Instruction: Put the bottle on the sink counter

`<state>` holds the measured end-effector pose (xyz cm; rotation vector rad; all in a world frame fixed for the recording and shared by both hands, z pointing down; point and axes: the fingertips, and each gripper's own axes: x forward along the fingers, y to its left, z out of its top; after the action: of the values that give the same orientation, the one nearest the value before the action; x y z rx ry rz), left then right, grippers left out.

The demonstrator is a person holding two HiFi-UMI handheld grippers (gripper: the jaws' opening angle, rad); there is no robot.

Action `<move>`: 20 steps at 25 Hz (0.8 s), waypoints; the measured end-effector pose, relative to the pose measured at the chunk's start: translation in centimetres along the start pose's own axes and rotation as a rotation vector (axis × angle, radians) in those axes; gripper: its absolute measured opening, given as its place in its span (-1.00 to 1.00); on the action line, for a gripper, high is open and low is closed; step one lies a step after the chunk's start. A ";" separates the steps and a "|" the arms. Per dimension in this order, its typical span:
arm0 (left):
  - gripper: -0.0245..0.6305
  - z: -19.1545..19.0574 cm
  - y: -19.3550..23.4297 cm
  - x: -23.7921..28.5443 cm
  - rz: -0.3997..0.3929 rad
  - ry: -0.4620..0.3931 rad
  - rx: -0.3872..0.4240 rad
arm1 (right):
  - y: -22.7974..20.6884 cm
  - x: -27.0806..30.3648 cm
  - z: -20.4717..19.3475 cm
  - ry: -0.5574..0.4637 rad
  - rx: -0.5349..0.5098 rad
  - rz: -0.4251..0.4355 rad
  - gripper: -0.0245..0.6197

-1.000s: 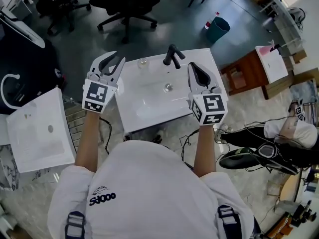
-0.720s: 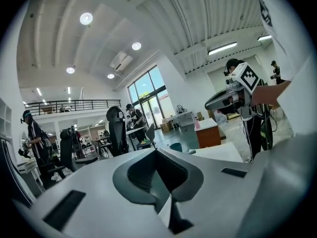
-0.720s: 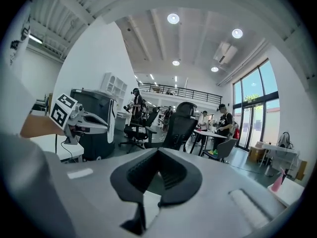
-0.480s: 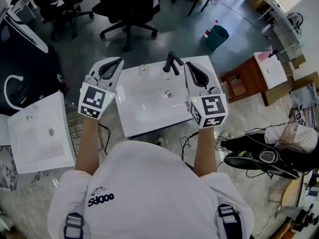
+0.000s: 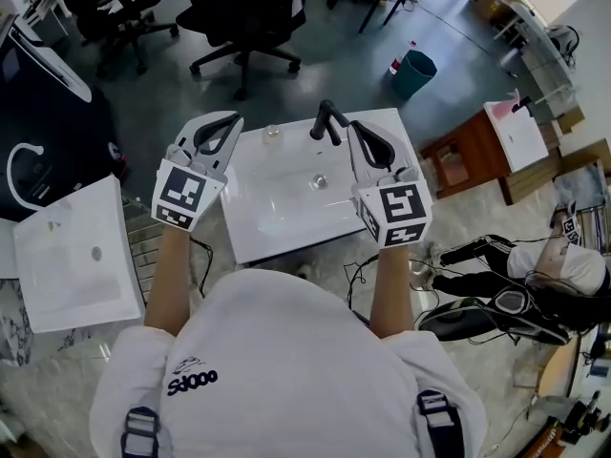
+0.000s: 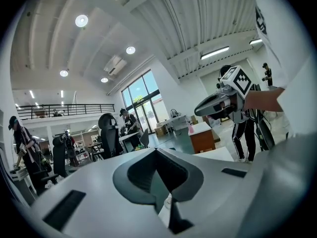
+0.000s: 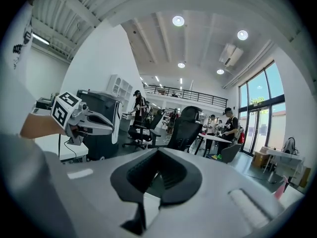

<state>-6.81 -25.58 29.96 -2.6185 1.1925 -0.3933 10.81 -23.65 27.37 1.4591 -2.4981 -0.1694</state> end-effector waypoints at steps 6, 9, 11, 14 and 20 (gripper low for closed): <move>-0.91 -0.3 -0.4 0.2 -0.010 0.006 -0.012 | 0.1 -0.1 -0.5 0.012 0.005 0.002 -0.90; -0.91 -0.6 -0.6 0.2 -0.018 0.009 -0.019 | 0.1 -0.1 -0.8 0.015 0.012 0.000 -0.90; -0.91 -0.8 -0.6 0.2 -0.021 0.012 -0.026 | 0.2 -0.1 -1.0 0.022 0.008 0.002 -0.90; -0.91 -1.0 -0.5 0.2 -0.021 0.020 -0.035 | 0.3 -0.2 -1.3 0.033 0.008 0.004 -0.90; -0.91 -1.3 -0.6 0.1 -0.029 0.021 -0.059 | 0.4 -0.3 -1.5 0.034 0.020 0.004 -0.90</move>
<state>-6.74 -25.37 31.36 -2.6904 1.1917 -0.3973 10.99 -23.20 28.89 1.4521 -2.4827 -0.1183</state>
